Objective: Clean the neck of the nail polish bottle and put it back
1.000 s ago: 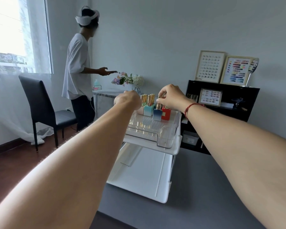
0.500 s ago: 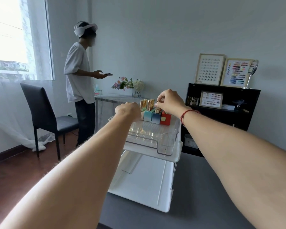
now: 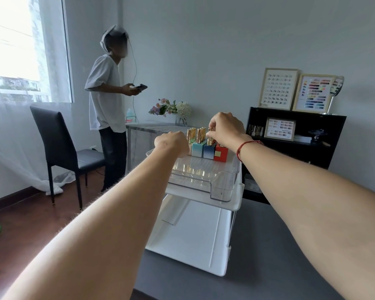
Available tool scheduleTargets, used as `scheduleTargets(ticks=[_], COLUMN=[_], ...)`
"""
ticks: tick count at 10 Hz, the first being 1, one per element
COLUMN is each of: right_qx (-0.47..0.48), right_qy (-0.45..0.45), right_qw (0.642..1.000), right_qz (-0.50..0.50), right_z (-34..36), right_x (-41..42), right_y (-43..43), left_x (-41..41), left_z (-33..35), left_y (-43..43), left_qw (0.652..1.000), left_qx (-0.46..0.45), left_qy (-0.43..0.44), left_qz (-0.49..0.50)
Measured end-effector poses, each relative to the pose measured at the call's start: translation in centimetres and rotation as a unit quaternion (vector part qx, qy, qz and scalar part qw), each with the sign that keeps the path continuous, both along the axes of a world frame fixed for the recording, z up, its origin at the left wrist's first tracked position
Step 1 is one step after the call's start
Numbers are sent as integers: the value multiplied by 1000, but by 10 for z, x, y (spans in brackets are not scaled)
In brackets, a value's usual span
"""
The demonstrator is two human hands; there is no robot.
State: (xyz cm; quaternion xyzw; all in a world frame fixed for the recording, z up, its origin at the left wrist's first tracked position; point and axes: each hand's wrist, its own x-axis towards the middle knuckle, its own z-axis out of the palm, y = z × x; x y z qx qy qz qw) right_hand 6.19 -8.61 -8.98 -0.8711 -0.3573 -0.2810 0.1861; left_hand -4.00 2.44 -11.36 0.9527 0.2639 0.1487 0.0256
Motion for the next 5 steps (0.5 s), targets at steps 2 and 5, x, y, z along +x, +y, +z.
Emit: scheduleTargets(ticks=[2,5], right_qx=[1,14], right_qy=[4,3], right_qw=[1000,1000], right_qz=[-23,-14], right_z=[1,3], right_x=[3,1], right_y=[-2,-5], left_x=[1,5], left_z=[0,2], left_y=[0,5], left_qw=[1000,999], left_qx=[1,-50], left_qy=[-4,-12], left_qz=[-2,4])
